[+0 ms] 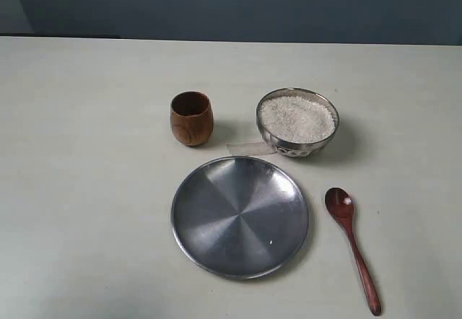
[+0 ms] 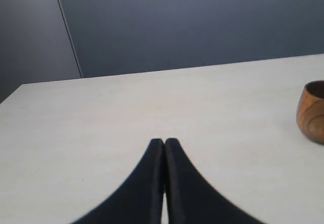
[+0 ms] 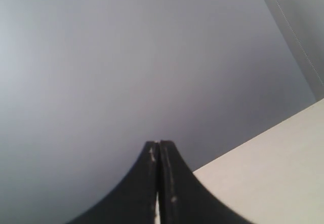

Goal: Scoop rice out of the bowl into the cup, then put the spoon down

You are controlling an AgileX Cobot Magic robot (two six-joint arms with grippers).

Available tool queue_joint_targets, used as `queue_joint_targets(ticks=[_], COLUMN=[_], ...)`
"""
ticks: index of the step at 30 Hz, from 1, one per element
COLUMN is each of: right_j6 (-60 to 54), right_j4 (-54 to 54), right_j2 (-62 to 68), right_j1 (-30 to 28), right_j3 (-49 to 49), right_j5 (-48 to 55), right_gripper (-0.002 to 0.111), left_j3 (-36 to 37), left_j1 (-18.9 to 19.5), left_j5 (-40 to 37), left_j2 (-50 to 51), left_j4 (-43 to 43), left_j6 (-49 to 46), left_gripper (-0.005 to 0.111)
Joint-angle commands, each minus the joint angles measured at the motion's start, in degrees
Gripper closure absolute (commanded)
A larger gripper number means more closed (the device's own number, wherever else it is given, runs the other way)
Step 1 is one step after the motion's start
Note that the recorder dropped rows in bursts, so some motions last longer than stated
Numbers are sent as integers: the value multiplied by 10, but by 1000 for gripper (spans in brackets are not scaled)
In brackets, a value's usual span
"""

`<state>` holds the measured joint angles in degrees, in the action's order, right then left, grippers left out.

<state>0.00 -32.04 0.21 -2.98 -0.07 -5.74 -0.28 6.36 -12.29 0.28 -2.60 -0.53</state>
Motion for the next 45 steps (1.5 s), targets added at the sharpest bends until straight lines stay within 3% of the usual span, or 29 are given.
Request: queue_joint_targets(ticks=[1, 5, 10, 14, 20, 27, 30, 37, 45], right_j6=[0, 0, 0, -5, -31, -32, -46, -61, -61], right_j4=[2, -19, -19, 18, 48, 50, 51, 51, 52], right_j2=[-2, -2, -2, -2, 36, 124, 143, 147, 167], right_j1=[4, 4, 4, 4, 4, 4, 4, 4, 27], right_j3=[1, 1, -8, -54, -137, -207, -225, -232, -232], right_j5=[-33, -51, -40, -33, 9, 38, 38, 29, 9], right_gripper=[109, 109, 109, 109, 109, 109, 109, 109, 109], left_j3=[3, 3, 3, 1, -67, -89, -89, -89, -89], left_j1=[0, 0, 0, 0, -2, -2, -2, -2, -2], left_j5=[58, 142, 235, 219, 164, 382, 374, 251, 280], left_j2=[-3, -3, -3, -3, -3, -3, -3, -3, -3], left_j4=[69, 76, 150, 159, 165, 167, 167, 162, 164], left_j6=[11, 28, 82, 145, 170, 170, 171, 209, 209], left_gripper=[106, 106, 106, 106, 106, 106, 106, 106, 106])
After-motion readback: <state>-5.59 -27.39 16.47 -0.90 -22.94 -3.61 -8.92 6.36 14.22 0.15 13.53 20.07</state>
